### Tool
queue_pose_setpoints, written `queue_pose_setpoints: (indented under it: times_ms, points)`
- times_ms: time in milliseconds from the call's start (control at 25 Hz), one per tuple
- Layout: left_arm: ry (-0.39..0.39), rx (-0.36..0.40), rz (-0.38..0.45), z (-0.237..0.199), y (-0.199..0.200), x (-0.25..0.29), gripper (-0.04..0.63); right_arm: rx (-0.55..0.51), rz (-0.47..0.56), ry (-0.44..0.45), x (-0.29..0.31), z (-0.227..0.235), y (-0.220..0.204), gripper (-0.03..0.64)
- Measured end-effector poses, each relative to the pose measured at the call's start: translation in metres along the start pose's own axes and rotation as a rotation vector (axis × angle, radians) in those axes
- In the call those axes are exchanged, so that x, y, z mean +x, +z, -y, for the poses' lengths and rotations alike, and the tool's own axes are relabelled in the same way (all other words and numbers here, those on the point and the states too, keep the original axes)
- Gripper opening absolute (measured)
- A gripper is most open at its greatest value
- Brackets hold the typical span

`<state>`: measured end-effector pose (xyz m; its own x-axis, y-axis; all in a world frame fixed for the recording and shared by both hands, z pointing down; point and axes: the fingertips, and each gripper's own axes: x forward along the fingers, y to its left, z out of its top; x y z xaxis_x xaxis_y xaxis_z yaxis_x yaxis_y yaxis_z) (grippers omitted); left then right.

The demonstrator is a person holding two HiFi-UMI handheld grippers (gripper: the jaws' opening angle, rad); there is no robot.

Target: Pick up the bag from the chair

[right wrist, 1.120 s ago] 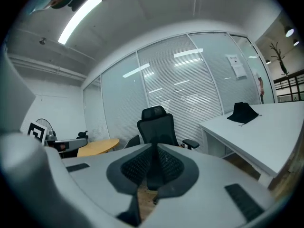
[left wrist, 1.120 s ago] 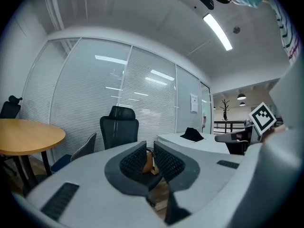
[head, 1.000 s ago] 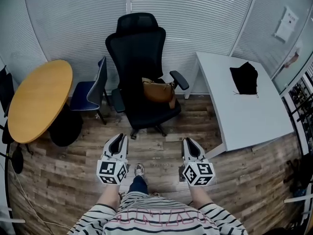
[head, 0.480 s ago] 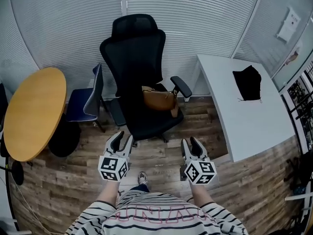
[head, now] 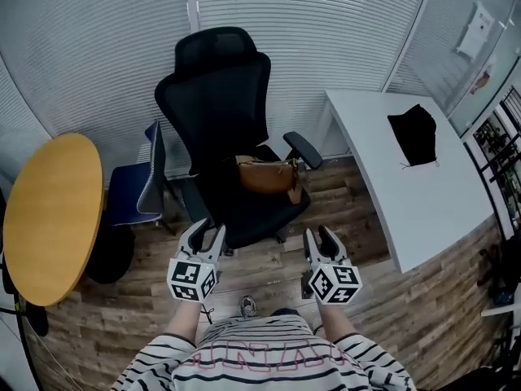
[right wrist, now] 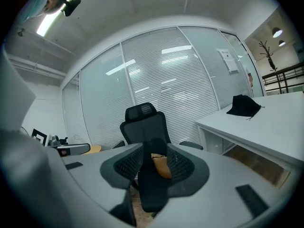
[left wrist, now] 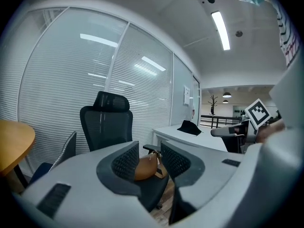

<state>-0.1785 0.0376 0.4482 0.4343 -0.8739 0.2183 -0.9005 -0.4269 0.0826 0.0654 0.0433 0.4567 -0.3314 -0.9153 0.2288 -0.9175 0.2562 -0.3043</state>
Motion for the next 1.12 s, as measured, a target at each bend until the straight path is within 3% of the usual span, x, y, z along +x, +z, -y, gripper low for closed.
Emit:
queue_pose_setpoints:
  times_ms: [240, 480, 1120]
  points:
    - [-0.027, -0.007, -0.009, -0.006, -0.003, 0.023, 0.120, -0.015, -0.011, -0.019, 0.022, 0.005, 0.003, 0.149]
    - [-0.005, -0.026, -0.033, -0.013, -0.009, 0.054, 0.120, -0.024, -0.028, 0.003, 0.058, 0.022, 0.010, 0.149]
    - [0.178, -0.095, -0.070, -0.034, -0.008, 0.170, 0.120, -0.065, -0.185, 0.138, 0.183, 0.104, 0.028, 0.155]
